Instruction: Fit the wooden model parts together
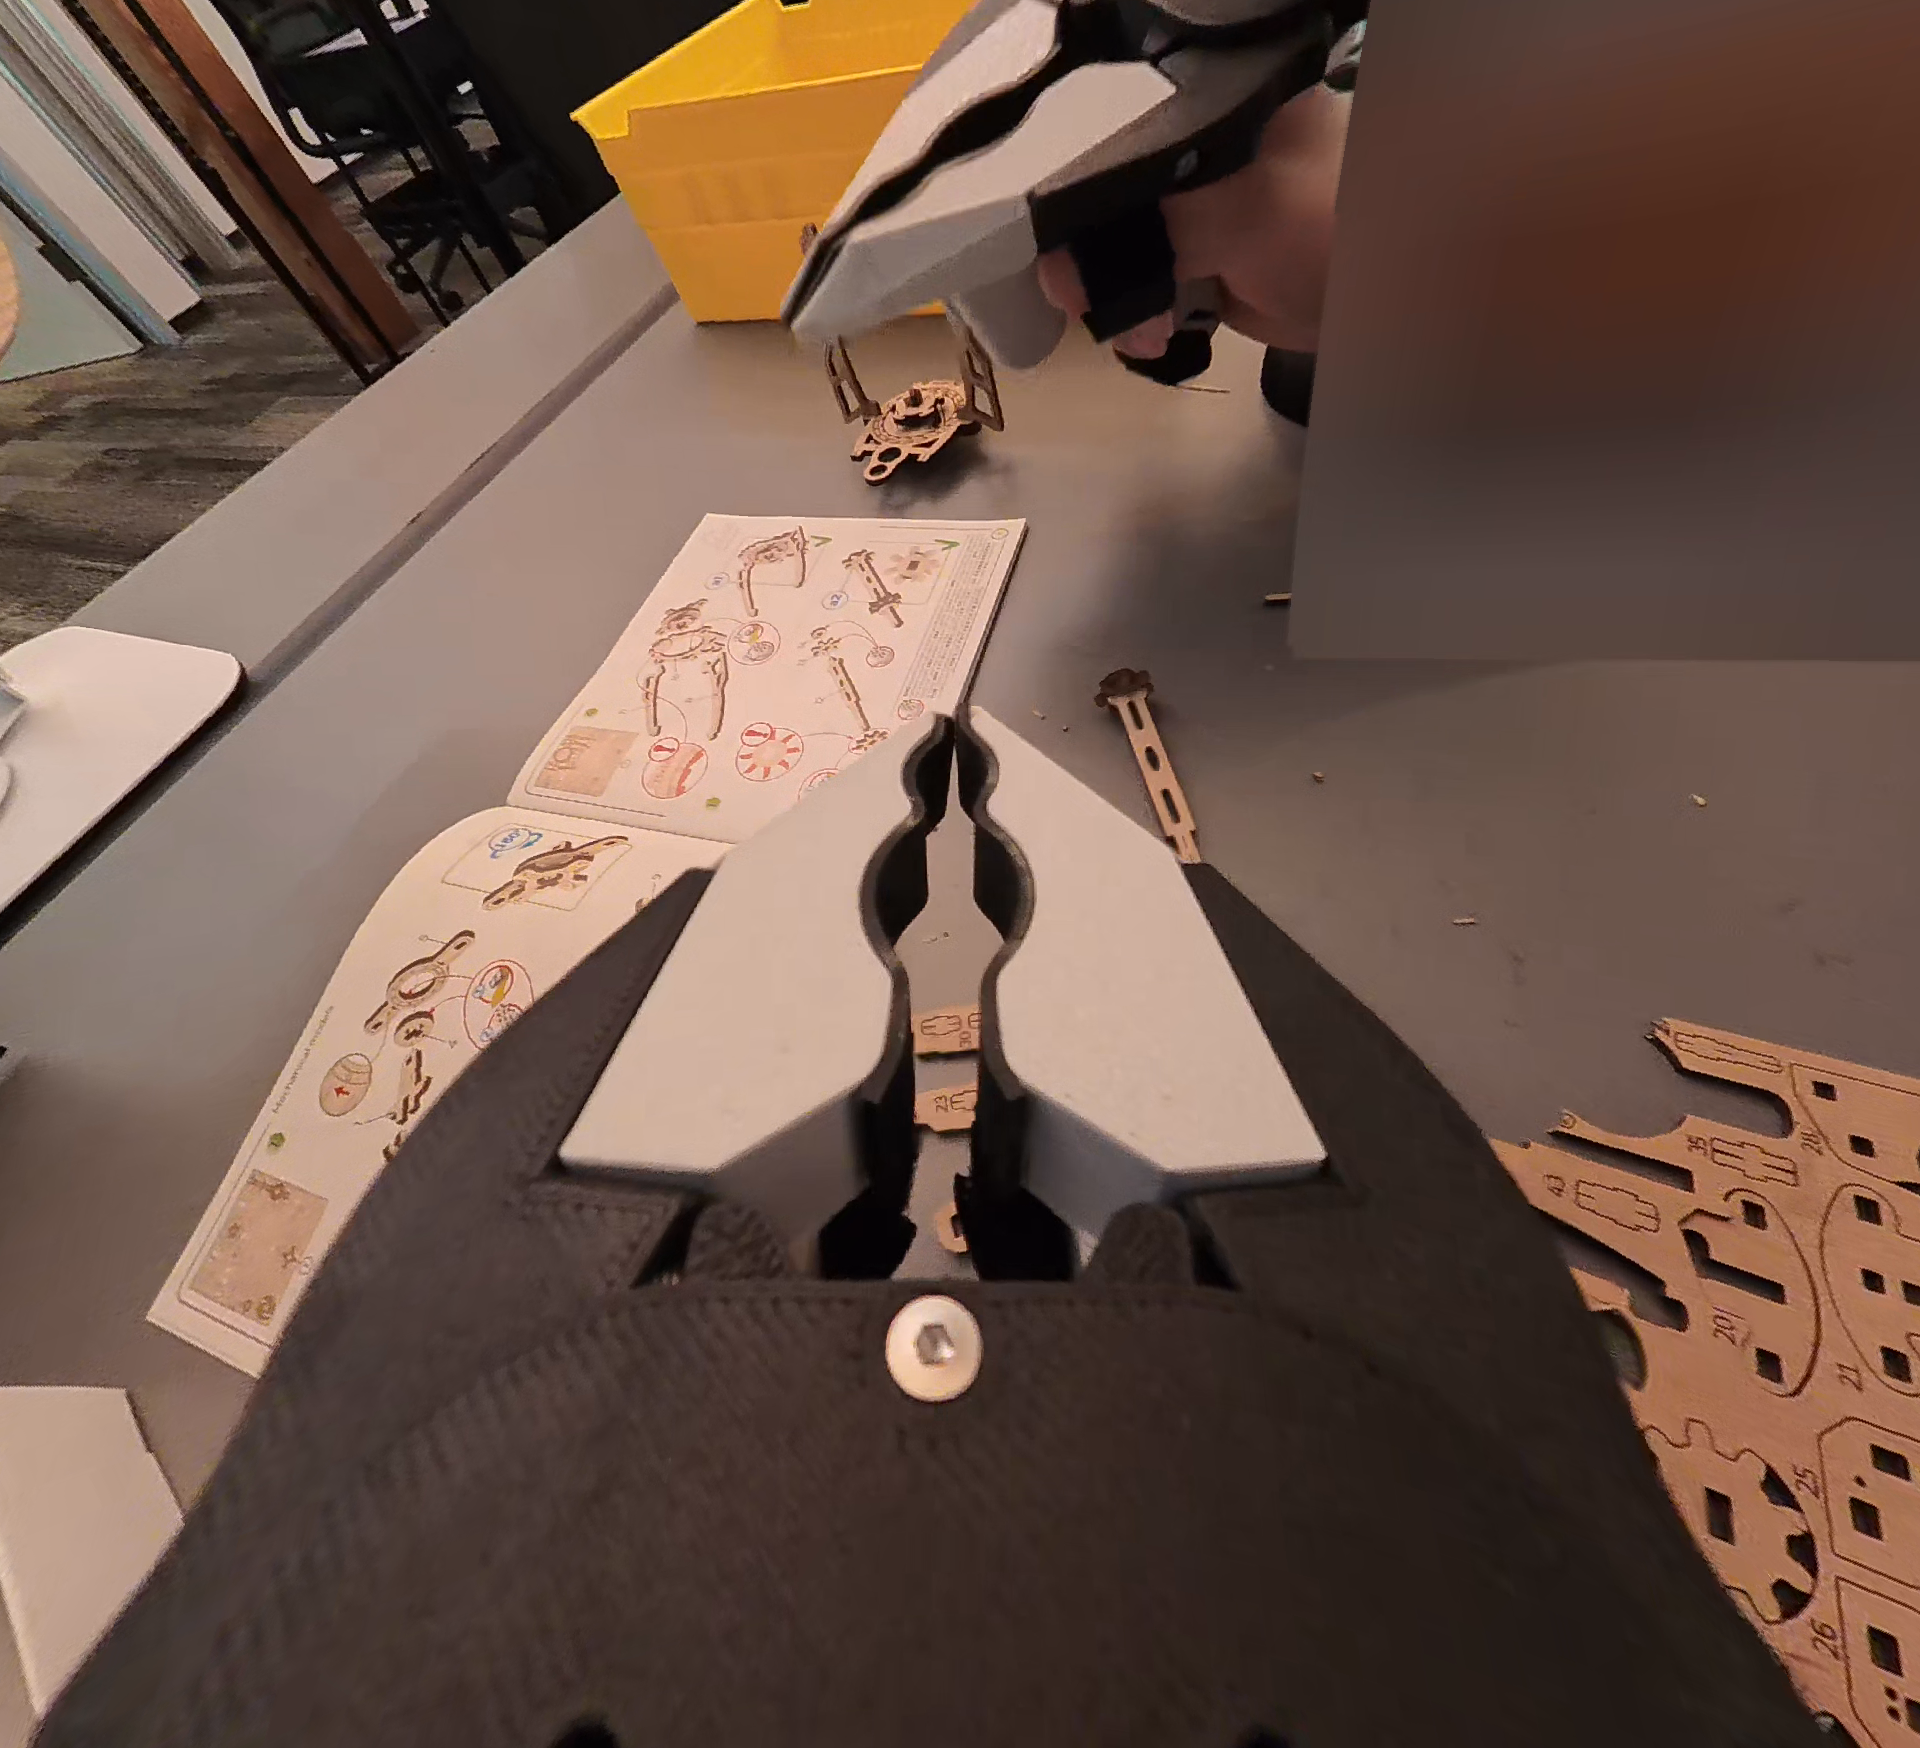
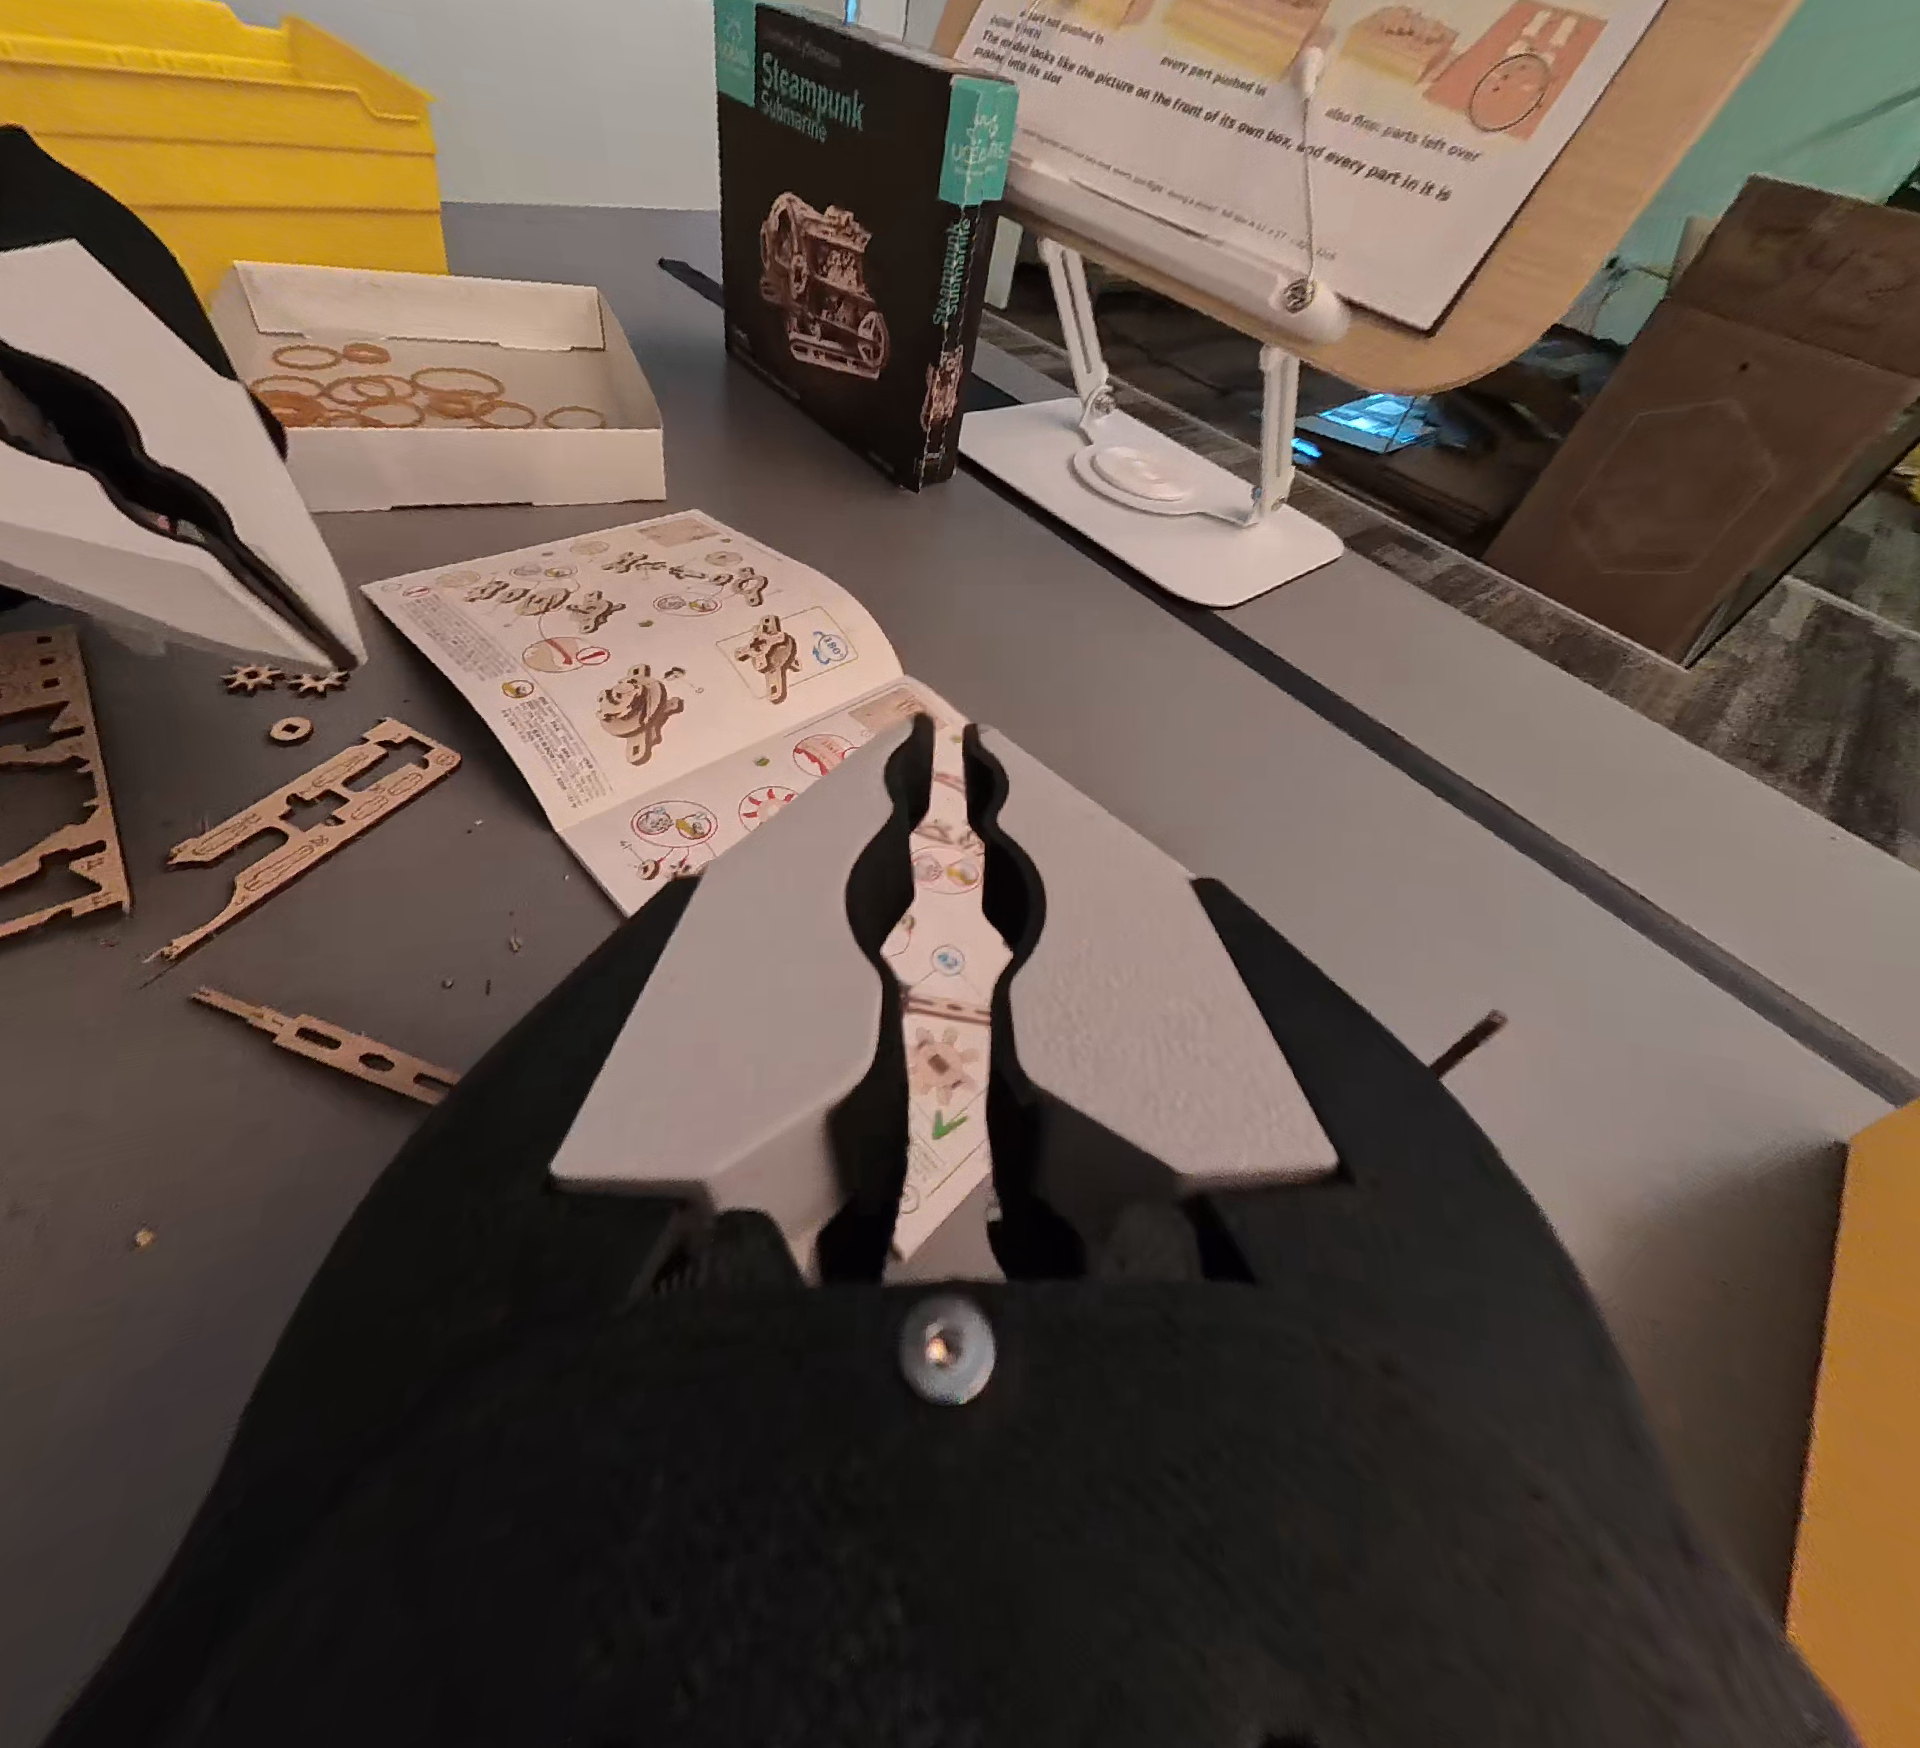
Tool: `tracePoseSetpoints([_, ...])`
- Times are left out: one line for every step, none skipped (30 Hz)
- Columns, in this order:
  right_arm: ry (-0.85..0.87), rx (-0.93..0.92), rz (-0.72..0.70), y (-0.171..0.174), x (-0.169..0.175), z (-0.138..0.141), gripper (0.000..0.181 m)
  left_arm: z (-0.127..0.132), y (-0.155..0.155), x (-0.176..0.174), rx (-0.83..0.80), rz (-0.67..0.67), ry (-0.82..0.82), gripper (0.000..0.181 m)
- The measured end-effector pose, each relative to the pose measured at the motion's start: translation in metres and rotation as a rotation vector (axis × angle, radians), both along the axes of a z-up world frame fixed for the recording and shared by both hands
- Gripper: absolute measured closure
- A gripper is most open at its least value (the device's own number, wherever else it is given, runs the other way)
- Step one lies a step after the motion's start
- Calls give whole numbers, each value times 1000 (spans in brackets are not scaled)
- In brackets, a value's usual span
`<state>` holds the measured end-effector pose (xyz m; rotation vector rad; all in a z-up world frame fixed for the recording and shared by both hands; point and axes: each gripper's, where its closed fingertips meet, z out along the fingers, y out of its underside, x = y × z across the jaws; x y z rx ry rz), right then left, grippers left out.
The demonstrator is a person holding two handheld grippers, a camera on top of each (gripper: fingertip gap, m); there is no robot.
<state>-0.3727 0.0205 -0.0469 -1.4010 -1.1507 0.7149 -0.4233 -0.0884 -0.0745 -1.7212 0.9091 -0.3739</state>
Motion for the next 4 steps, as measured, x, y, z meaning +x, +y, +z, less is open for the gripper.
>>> tracePoseSetpoints([17, 10, -12, 1, 2, 4, 179, 0, 1, -1, 0, 4, 3, 181])
tracePoseSetpoints([36, 20, -22, 3, 4, 8, 180, 0, 1, -2, 1, 8, 3, 181])
tracePoseSetpoints([57, 30, -35, 4, 6, 13, 180, 0, 2, -3, 2, 12, 0, 181])
tracePoseSetpoints([80, 40, -52, 6, 9, 18, 179, 1, 2, -4, 4, 14, -5, 181])
